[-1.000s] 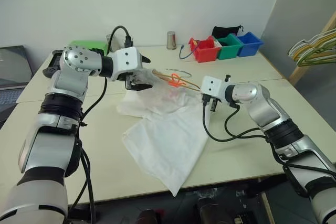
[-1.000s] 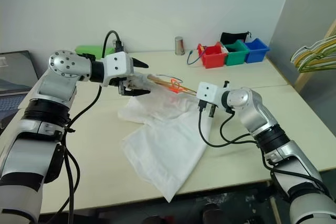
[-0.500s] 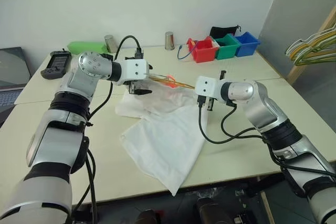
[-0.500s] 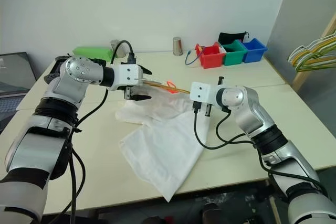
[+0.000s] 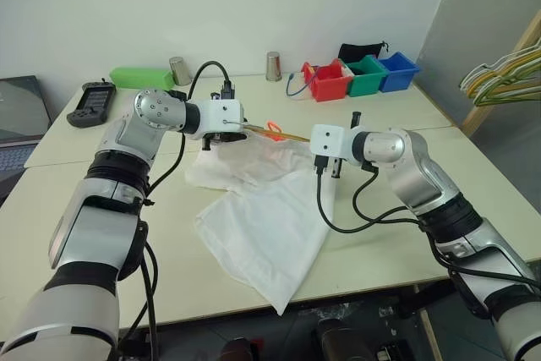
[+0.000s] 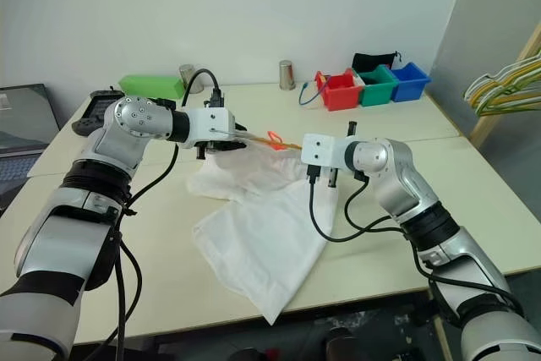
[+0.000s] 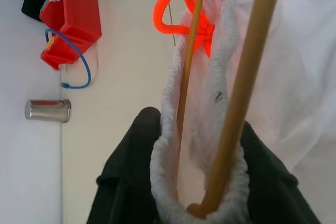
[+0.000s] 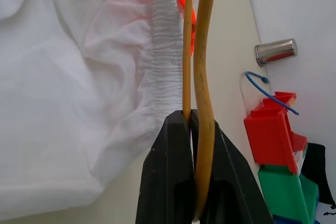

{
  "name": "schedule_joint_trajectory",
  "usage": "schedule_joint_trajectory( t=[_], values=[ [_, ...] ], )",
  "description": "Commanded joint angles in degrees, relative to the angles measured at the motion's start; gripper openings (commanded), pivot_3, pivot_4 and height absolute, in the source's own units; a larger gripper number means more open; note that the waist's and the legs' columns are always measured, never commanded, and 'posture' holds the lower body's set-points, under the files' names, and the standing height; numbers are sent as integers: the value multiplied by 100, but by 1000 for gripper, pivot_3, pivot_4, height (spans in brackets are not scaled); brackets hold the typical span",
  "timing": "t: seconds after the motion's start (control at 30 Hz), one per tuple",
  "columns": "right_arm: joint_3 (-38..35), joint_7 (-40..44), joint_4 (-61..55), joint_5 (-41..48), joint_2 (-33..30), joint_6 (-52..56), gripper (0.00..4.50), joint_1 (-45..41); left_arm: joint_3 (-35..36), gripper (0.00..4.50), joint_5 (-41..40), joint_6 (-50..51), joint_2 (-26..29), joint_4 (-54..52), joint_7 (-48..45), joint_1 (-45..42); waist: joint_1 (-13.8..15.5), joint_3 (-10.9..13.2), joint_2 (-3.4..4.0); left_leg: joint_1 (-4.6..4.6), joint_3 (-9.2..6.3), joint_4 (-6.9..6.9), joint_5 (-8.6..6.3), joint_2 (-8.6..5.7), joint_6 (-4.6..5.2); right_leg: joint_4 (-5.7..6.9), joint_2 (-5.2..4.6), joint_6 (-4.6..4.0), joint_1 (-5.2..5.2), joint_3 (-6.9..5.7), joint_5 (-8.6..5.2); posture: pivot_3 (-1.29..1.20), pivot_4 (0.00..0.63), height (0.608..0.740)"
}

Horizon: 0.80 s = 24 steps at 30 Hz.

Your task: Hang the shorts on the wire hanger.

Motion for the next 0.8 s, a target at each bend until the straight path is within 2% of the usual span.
schedule_joint_trajectory(
  t=[0.03,0.13,0.17,0.5,0.53,0.6,0.8],
  values=[
    [-121,13,-339,82,65,-246,0,-94,162,599,-174,22,-37,-131,35,-84,0,0,0,0,0,0,0,0,0,1,0,0,0,0,0,-75,0,740],
    [-129,21,-263,89,71,-295,0,-123,170,53,-210,39,-23,-161,23,-72,2,0,0,0,-1,0,0,0,0,1,0,0,0,0,0,-72,0,740],
    [-135,29,-237,101,78,-304,0,-135,174,8,-216,43,-18,-168,30,-68,2,0,0,0,-1,0,0,0,0,1,0,0,0,0,0,-70,0,740],
    [-153,161,-144,178,106,-415,0,-179,187,8,-207,169,-16,-367,135,66,6,-1,-1,1,-2,1,0,0,0,3,0,0,0,-1,0,-68,0,740],
    [-156,197,-152,200,104,-419,494,-169,190,0,-203,200,-18,-399,156,87,6,-1,-1,1,-2,2,0,0,0,4,0,0,0,-1,0,-68,0,740],
    [-195,327,-180,308,124,-354,765,-134,215,0,-241,263,-12,-498,167,166,1,-1,-1,1,-2,2,0,0,0,5,0,0,0,-1,0,-78,0,740],
    [-269,511,-335,381,-10,-338,2170,-133,264,0,-332,389,98,-774,119,451,1,-8,-6,1,-8,5,0,0,0,9,-2,0,0,-4,0,-93,0,740]
  ],
)
